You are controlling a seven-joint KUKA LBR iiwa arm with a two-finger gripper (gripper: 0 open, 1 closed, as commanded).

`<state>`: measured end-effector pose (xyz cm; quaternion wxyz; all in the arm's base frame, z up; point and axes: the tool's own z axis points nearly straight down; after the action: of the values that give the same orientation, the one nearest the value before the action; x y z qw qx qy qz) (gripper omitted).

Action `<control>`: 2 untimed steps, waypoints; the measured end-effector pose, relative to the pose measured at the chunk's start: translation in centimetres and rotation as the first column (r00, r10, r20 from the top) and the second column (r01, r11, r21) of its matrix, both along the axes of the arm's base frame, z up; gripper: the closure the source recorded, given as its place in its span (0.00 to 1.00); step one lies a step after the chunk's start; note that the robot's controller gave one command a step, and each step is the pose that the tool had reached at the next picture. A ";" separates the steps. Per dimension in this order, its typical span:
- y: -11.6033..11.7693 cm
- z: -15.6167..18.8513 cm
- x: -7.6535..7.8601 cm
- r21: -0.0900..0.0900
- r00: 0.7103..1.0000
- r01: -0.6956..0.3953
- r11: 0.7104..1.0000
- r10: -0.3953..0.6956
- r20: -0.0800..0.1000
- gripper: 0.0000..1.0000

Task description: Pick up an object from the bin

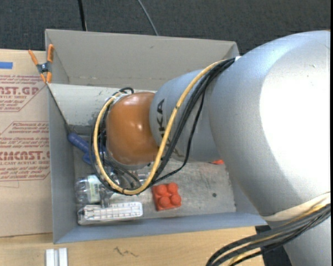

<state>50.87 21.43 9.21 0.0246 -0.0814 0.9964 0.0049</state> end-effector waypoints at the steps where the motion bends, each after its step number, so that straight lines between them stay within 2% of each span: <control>1: 0.0 0.0 0.0 0.000 1.000 0.000 1.000 0.000 0.000 1.00; 2: 0.2 0.4 0.1 0.000 1.000 -0.001 1.000 0.001 -0.006 1.00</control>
Offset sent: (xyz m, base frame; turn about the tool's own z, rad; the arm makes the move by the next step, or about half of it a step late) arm -0.0036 0.0053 0.0990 -0.0361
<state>50.96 21.59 9.59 0.0217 -0.0820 0.9964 0.0050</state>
